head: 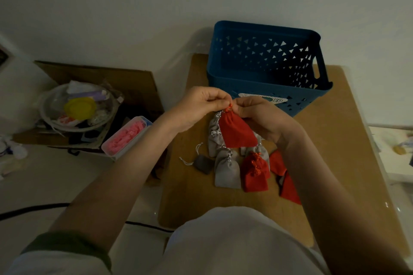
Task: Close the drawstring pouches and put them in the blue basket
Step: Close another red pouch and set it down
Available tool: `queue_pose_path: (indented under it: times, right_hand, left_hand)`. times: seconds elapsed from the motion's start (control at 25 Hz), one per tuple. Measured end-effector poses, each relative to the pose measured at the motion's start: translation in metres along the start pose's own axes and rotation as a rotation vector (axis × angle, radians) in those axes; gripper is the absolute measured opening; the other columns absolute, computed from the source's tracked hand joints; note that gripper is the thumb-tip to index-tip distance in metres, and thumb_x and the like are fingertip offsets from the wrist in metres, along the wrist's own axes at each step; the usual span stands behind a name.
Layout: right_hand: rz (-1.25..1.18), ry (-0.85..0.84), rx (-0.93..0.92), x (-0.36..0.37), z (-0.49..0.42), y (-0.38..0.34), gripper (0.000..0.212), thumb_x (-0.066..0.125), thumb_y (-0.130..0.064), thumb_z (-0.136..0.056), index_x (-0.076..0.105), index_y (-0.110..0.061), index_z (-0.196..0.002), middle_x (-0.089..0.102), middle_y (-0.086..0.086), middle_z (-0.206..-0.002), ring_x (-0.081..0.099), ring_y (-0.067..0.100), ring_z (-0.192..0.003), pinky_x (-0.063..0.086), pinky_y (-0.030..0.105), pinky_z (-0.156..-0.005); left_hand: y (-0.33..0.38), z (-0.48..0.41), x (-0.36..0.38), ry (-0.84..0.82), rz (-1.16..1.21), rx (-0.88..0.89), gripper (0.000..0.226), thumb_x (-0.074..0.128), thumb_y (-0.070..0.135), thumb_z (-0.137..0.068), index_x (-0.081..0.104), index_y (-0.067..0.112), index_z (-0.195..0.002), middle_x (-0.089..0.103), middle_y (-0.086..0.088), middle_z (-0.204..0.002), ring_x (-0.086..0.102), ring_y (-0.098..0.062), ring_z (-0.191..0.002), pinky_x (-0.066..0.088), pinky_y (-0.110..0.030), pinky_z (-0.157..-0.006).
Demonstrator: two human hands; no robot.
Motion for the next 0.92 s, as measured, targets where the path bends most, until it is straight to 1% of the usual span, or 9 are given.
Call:
queue_pose_path:
  times: [0.08,0.28,0.4,0.48,0.56,0.72,0.8,0.84,0.92]
  right_hand:
    - [-0.056,0.028,0.038,0.0,0.0,0.0,0.015,0.046,-0.007,-0.094,0.06,-0.002,-0.09,0.059,0.006,-0.075,0.056,0.012,-0.067,0.048,0.021,-0.066]
    - [-0.036,0.07,0.024,-0.001,-0.002,0.001,0.021,0.043,-0.006,-0.098,0.06,-0.008,-0.086,0.06,0.004,-0.076,0.055,0.011,-0.07,0.045,0.023,-0.071]
    - [0.139,0.106,-0.016,0.0,-0.004,0.0,0.022,0.045,-0.01,-0.098,0.056,-0.013,-0.079,0.055,-0.001,-0.069,0.049,0.01,-0.065,0.039,0.025,-0.067]
    - [0.351,0.153,-0.036,0.0,-0.005,-0.001,0.021,0.048,-0.011,-0.098,0.054,-0.015,-0.078,0.05,-0.003,-0.069,0.044,0.008,-0.063,0.036,0.026,-0.064]
    - [0.438,0.22,-0.056,0.002,-0.007,-0.001,0.021,0.048,-0.011,-0.098,0.054,-0.016,-0.078,0.049,-0.003,-0.07,0.042,0.008,-0.063,0.035,0.025,-0.062]
    - [0.334,0.298,-0.111,0.007,-0.014,0.007,0.016,0.045,-0.007,-0.098,0.059,-0.005,-0.093,0.052,0.002,-0.074,0.046,0.008,-0.065,0.038,0.014,-0.059]
    - [0.248,0.322,-0.109,0.005,-0.018,0.012,0.018,0.044,-0.011,-0.1,0.061,-0.005,-0.1,0.058,0.006,-0.081,0.053,0.013,-0.072,0.043,0.022,-0.068]
    - [0.209,0.328,-0.11,0.001,-0.019,0.012,0.022,0.042,-0.015,-0.101,0.061,-0.006,-0.097,0.058,0.006,-0.079,0.053,0.014,-0.07,0.042,0.026,-0.066]
    - [0.155,0.334,-0.093,-0.005,-0.019,0.008,0.029,0.038,-0.021,-0.103,0.057,-0.009,-0.086,0.052,0.001,-0.066,0.047,0.009,-0.057,0.038,0.022,-0.053]
  left_hand:
    - [0.0,0.0,-0.002,0.001,-0.027,-0.01,0.013,0.059,0.003,-0.089,0.067,0.014,-0.09,0.068,0.011,-0.081,0.063,0.002,-0.083,0.048,-0.013,-0.076]
    - [0.004,-0.001,-0.001,-0.003,-0.172,0.021,0.016,0.062,0.005,-0.088,0.059,0.021,-0.087,0.056,0.011,-0.079,0.051,0.002,-0.073,0.043,-0.015,-0.071]
    - [0.007,0.0,-0.001,0.004,-0.246,0.027,0.021,0.06,0.004,-0.087,0.047,0.021,-0.09,0.05,0.009,-0.073,0.044,-0.001,-0.065,0.039,-0.017,-0.065]
    - [0.011,0.002,0.0,0.027,-0.454,0.055,0.024,0.059,0.005,-0.087,0.041,0.019,-0.093,0.049,0.009,-0.073,0.044,-0.002,-0.064,0.039,-0.018,-0.063]
    - [0.018,0.005,0.005,0.073,-0.701,0.128,0.024,0.055,0.002,-0.088,0.038,0.015,-0.098,0.048,0.002,-0.078,0.044,-0.007,-0.069,0.039,-0.023,-0.063]
    - [0.017,-0.002,0.024,0.134,-1.001,0.135,0.027,0.043,-0.004,-0.087,0.036,0.015,-0.103,0.047,-0.005,-0.091,0.044,-0.023,-0.091,0.037,-0.032,-0.075]
    - [0.009,-0.008,0.028,0.204,-1.163,0.133,0.035,0.043,-0.005,-0.088,0.039,0.01,-0.119,0.052,-0.011,-0.102,0.043,-0.026,-0.099,0.035,-0.033,-0.08]
    - [0.008,-0.01,0.029,0.235,-1.21,0.173,0.037,0.044,-0.005,-0.088,0.04,0.006,-0.122,0.054,-0.013,-0.104,0.045,-0.028,-0.099,0.035,-0.033,-0.079]
    - [0.009,-0.009,0.032,0.291,-1.244,0.343,0.032,0.047,-0.002,-0.085,0.047,0.006,-0.116,0.058,-0.012,-0.095,0.049,-0.029,-0.09,0.036,-0.036,-0.073]
Point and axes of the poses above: each hand's wrist, its own z-axis away from the middle knuckle, its own x-axis out of the palm, y = z × x, the point moved 4 cm from there along -z, towards the middle knuckle
